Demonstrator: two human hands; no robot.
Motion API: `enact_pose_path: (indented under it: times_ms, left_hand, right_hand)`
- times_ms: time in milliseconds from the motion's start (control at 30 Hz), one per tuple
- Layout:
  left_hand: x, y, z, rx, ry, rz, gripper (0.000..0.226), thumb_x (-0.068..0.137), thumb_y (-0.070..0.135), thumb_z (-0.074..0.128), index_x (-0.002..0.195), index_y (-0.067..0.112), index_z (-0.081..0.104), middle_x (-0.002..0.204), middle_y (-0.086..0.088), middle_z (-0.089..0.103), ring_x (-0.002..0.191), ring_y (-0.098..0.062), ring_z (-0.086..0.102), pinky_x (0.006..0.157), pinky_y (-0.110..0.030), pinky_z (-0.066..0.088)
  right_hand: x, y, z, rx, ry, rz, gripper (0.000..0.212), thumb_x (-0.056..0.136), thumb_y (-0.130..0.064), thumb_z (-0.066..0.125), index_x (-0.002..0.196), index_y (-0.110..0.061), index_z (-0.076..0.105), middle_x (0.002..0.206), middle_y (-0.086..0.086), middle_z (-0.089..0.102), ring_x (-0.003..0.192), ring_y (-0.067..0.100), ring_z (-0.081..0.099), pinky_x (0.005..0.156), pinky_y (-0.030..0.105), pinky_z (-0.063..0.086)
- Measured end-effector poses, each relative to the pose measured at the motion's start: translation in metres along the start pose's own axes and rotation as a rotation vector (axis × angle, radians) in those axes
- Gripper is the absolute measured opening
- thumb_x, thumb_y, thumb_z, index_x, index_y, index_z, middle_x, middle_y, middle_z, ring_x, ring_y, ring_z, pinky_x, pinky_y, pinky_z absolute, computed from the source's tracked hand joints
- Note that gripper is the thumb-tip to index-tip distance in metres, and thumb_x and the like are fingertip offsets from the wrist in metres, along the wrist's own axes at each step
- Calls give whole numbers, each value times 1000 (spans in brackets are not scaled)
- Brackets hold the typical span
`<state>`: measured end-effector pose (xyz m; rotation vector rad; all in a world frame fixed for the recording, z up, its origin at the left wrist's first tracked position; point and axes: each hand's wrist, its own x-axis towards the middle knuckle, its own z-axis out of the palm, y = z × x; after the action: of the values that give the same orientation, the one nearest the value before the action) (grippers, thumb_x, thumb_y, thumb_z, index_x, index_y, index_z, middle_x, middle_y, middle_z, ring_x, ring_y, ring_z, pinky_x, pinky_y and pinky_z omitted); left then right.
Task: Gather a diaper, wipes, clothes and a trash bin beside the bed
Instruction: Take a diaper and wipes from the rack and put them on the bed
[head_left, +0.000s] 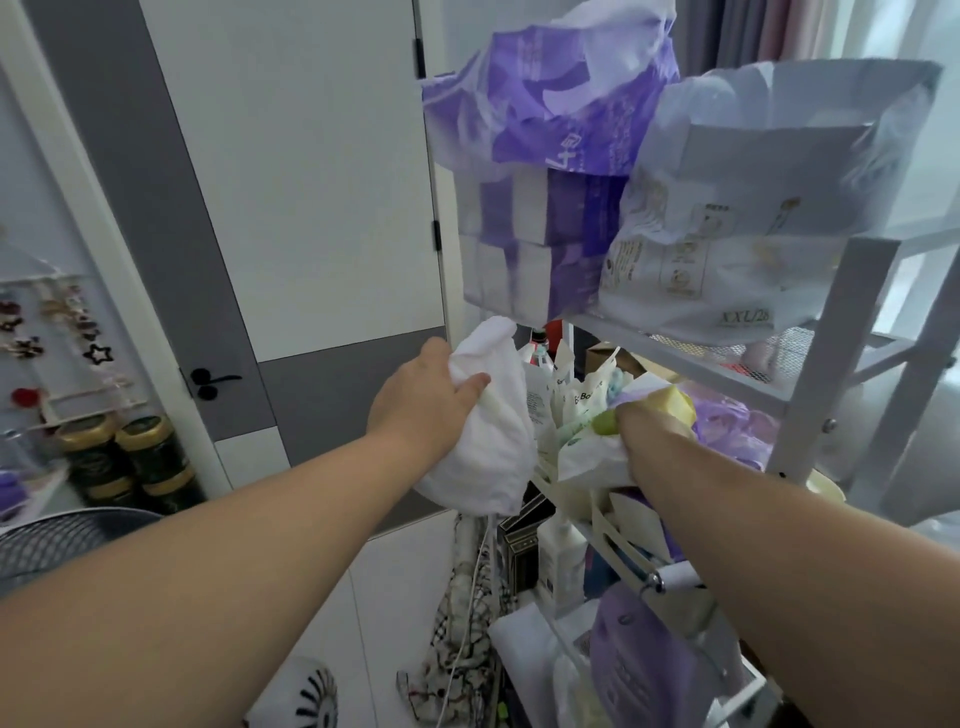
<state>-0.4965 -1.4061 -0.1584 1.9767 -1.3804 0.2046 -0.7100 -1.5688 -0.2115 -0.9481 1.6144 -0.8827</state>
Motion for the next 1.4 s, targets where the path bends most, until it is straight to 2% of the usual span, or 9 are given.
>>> enact_pose_path:
  times_ms: [67, 233, 333, 433, 567, 733, 900, 1300, 1400]
  left_hand:
    - [-3, -1, -9, -8, 13, -6, 38, 92, 58, 52, 91, 21, 42, 79, 5, 51, 76, -29, 52, 63, -39, 38]
    - [-14, -4, -35, 10, 27, 2, 37, 91, 58, 52, 87, 23, 41, 82, 2, 54, 71, -24, 49, 57, -37, 32]
    - [-17, -10, -57, 18, 54, 6, 37, 90, 59, 53, 86, 25, 40, 76, 7, 48, 65, -19, 47, 54, -36, 31]
    - [-23, -15, -83, 12, 86, 15, 39, 90, 60, 53, 88, 23, 42, 75, 8, 47, 69, -25, 50, 56, -36, 32]
    - [-33, -18, -118, 6, 143, 48, 40, 90, 58, 55, 89, 21, 40, 71, 11, 41, 68, -24, 45, 57, -36, 30]
    - [-41, -23, -161, -7, 217, 53, 38, 91, 54, 55, 93, 19, 41, 77, 4, 48, 70, -27, 49, 60, -36, 36]
    - [-52, -30, -203, 7, 330, -9, 33, 93, 49, 55, 93, 20, 39, 82, 1, 53, 66, -23, 47, 51, -33, 28]
    - [-105, -13, -238, 70, 500, -218, 29, 93, 44, 57, 99, 19, 44, 86, 1, 55, 77, -28, 54, 64, -37, 39]
    - [-123, -9, -233, 92, 530, -250, 30, 92, 44, 58, 98, 19, 44, 81, 6, 51, 74, -25, 53, 61, -35, 36]
  right_hand:
    - [-26, 1, -4, -20, -128, -36, 59, 83, -32, 67, 135, -7, 54, 126, 10, 59, 106, 26, 57, 101, 48, 50]
    - [-84, 18, -18, 169, -175, -86, 81, 41, -43, 73, 113, -10, 59, 111, 11, 62, 97, 32, 63, 85, 44, 56]
    - [-115, 22, -21, 241, -262, -55, 81, 53, -39, 76, 127, -14, 54, 118, 14, 65, 100, 37, 67, 90, 50, 57]
    - [-149, 23, -22, 263, -382, -42, 66, 69, -34, 75, 127, -12, 55, 110, 19, 73, 95, 40, 73, 88, 57, 57]
    - [-193, 17, -14, 412, -539, -16, 52, 82, -37, 76, 121, -7, 60, 101, 20, 77, 84, 36, 76, 68, 45, 62]
    - [-235, 2, 0, 444, -623, -91, 49, 85, -29, 75, 126, -7, 61, 110, 20, 74, 103, 39, 71, 85, 51, 58]
    - [-260, -16, 3, 412, -708, -123, 52, 86, -21, 72, 133, -12, 52, 110, 22, 74, 94, 40, 73, 76, 52, 59]
    - [-273, -19, 0, 389, -971, -143, 43, 84, -24, 79, 118, -8, 60, 95, 21, 77, 75, 38, 76, 53, 47, 61]
    - [-273, -14, -2, 349, -989, -153, 49, 80, -24, 82, 121, -9, 59, 99, 21, 77, 84, 40, 76, 72, 54, 62]
